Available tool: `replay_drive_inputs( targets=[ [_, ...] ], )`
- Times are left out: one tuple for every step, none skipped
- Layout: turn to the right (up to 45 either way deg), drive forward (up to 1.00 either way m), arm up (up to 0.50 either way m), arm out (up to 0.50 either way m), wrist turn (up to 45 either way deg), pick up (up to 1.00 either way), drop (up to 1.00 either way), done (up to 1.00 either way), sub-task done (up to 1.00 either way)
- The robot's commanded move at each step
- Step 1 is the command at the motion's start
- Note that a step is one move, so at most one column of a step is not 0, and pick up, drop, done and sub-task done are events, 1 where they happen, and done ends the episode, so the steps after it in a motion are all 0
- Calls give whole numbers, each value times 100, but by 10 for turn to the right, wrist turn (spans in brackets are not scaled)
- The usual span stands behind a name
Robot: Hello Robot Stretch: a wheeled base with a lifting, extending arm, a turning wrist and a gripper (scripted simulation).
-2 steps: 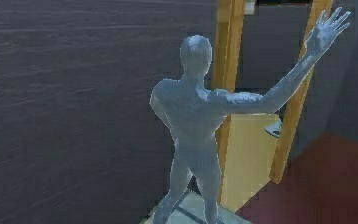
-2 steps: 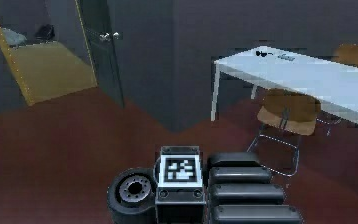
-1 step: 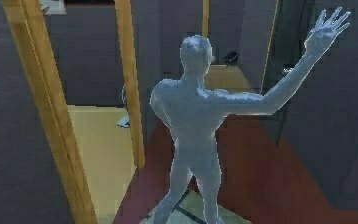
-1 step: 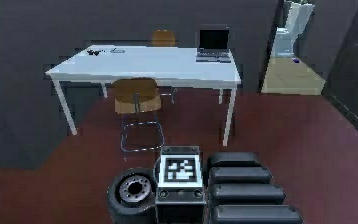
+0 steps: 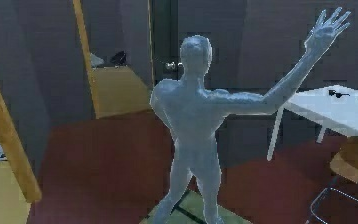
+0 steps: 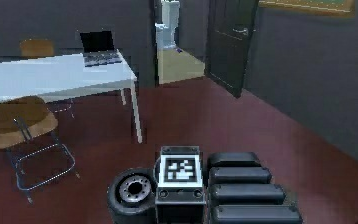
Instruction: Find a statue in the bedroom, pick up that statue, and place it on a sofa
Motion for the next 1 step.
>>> replay_drive_inputs(
  targets=[
    [0, 15, 0, 0, 0, 0, 0, 0, 0]
  ],
)
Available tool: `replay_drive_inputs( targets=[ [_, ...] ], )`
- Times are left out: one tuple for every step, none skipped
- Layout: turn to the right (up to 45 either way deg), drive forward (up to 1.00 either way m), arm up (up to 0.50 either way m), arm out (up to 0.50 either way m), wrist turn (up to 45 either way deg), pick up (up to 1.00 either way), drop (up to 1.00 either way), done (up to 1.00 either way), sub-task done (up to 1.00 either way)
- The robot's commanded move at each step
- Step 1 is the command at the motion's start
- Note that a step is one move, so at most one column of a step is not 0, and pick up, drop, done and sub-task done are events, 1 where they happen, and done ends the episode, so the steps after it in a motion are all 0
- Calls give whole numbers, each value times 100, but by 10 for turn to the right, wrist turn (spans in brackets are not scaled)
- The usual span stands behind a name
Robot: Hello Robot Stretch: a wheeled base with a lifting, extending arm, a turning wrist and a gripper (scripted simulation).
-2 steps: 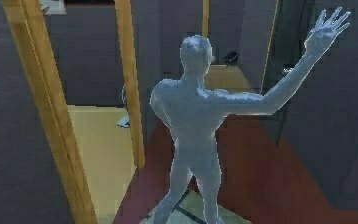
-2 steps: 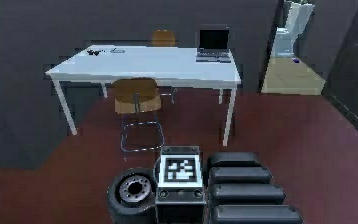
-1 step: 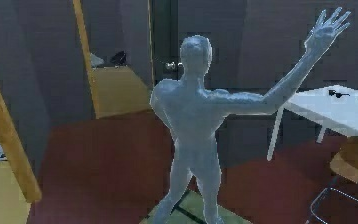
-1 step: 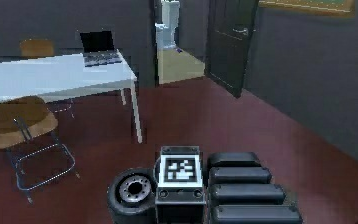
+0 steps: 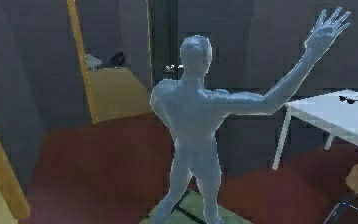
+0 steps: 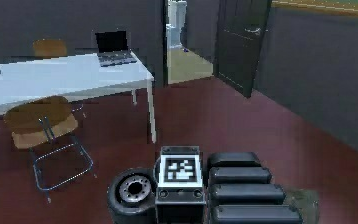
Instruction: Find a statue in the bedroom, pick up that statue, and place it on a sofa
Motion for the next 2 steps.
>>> replay_drive_inputs(
  targets=[
    [-420, 0, 0, 0, 0, 0, 0, 0, 0],
    [0, 5, 0, 0, 0, 0, 0, 0, 0]
  ],
)
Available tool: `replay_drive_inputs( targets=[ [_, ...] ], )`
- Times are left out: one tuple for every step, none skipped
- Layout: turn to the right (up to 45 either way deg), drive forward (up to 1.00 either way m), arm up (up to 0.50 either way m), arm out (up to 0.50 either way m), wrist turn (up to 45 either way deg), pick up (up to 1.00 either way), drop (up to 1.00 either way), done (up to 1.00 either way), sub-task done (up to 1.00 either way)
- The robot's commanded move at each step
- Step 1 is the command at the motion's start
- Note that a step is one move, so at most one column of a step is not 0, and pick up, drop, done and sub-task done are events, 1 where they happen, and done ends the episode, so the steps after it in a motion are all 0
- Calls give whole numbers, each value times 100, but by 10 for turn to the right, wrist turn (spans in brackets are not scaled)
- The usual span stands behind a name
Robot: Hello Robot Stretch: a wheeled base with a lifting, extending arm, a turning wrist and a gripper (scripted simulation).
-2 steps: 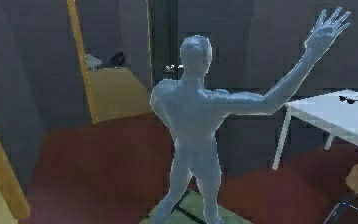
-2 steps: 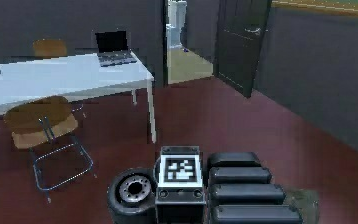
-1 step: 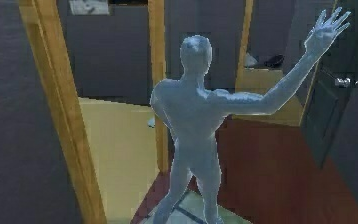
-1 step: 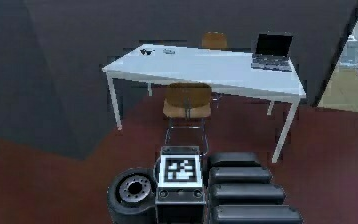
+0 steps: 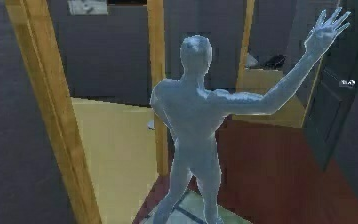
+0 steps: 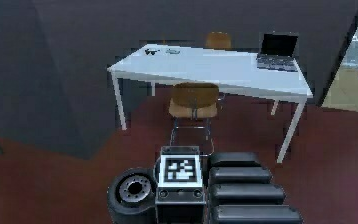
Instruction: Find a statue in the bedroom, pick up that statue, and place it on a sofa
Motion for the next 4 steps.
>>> replay_drive_inputs(
  targets=[
    [-450, 0, 0, 0, 0, 0, 0, 0, 0],
    [-450, 0, 0, 0, 0, 0, 0, 0, 0],
    [-420, 0, 0, 0, 0, 0, 0, 0, 0],
    [0, 25, 0, 0, 0, 0, 0, 0, 0]
  ],
)
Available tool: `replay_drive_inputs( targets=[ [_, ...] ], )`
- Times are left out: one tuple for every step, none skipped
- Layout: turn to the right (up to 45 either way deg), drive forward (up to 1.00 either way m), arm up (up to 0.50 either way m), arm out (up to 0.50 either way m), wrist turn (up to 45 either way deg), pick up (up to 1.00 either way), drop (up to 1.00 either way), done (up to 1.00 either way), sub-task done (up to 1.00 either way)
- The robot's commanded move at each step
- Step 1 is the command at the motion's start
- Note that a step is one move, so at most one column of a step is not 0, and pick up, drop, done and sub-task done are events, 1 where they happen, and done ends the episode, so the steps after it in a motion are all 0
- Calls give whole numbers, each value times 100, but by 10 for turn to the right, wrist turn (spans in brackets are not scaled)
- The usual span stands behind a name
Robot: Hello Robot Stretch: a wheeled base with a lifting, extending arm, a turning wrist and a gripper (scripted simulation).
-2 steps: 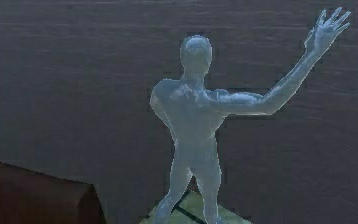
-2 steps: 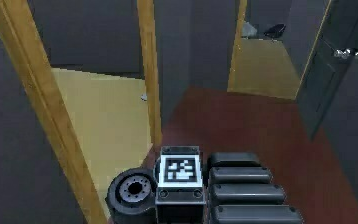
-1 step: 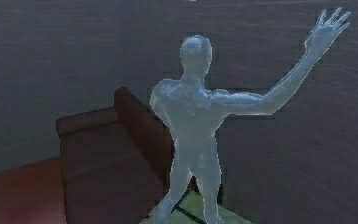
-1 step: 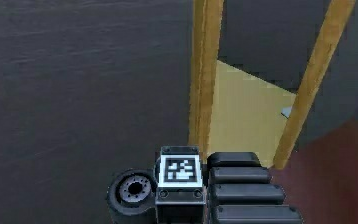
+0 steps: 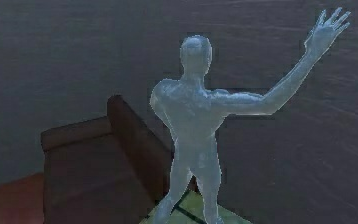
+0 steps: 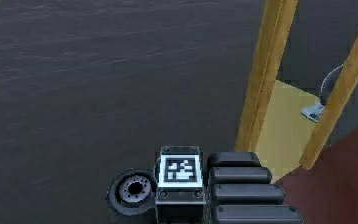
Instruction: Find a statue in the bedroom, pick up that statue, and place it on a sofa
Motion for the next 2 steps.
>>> replay_drive_inputs(
  targets=[
    [450, 0, 0, 0, 0, 0, 0, 0, 0],
    [450, 0, 0, 0, 0, 0, 0, 0, 0]
  ],
)
